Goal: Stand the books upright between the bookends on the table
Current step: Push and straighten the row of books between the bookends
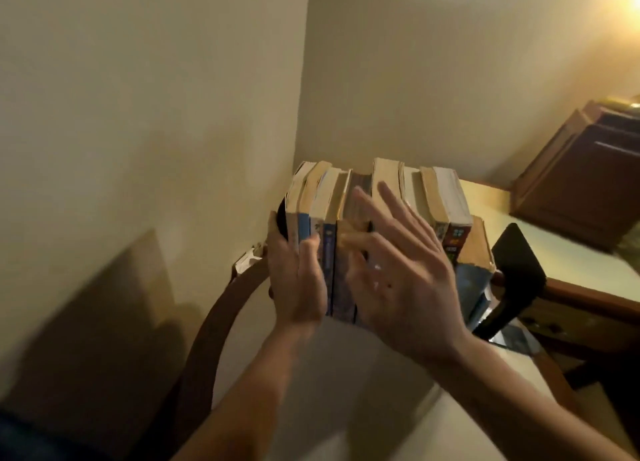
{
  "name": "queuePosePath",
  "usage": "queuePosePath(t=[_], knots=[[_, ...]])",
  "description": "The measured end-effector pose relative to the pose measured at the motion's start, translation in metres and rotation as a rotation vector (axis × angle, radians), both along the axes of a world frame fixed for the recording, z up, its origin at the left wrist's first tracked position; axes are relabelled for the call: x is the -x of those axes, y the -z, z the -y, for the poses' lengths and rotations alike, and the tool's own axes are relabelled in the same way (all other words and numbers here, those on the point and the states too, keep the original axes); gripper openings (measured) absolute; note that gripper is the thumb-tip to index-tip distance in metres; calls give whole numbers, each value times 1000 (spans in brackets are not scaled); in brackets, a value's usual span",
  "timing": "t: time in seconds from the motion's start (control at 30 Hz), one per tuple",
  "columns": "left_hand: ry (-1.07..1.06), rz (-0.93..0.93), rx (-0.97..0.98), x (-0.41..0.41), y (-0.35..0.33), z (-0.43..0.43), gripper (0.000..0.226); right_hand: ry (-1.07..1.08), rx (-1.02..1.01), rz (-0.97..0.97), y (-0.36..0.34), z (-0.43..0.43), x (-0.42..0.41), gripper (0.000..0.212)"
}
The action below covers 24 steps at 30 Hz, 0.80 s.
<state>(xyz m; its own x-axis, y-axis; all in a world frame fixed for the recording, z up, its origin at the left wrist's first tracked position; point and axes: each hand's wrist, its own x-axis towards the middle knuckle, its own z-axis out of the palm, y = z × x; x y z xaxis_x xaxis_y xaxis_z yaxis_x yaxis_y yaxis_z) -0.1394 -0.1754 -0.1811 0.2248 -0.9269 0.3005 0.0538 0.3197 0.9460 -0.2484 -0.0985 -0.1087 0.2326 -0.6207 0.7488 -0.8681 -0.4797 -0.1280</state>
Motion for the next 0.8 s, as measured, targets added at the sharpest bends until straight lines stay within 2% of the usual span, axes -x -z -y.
queuePosePath(t=[0.07,0.13,0.23,0.3,0.47,0.63,0.8], knots=[[-47,-45,2,15,4,3,77,69,-145,-137,-39,23,12,27],[-135,-70,-39,28,2,4,88,154,-374,-184,-70,46,17,36],[-290,-36,-16,47,0,-1,92,223,-701,-167,-81,90,14,49],[-368,-27,54,61,5,-3,91,194,-805,-215,-74,113,7,62],[-459,6,13,77,13,5,83,175,-882,-324,-58,141,-6,76],[-531,6,12,84,13,12,98,240,-960,-363,-59,150,-4,83],[-584,32,15,89,17,17,102,217,-940,-357,-56,156,0,78]])
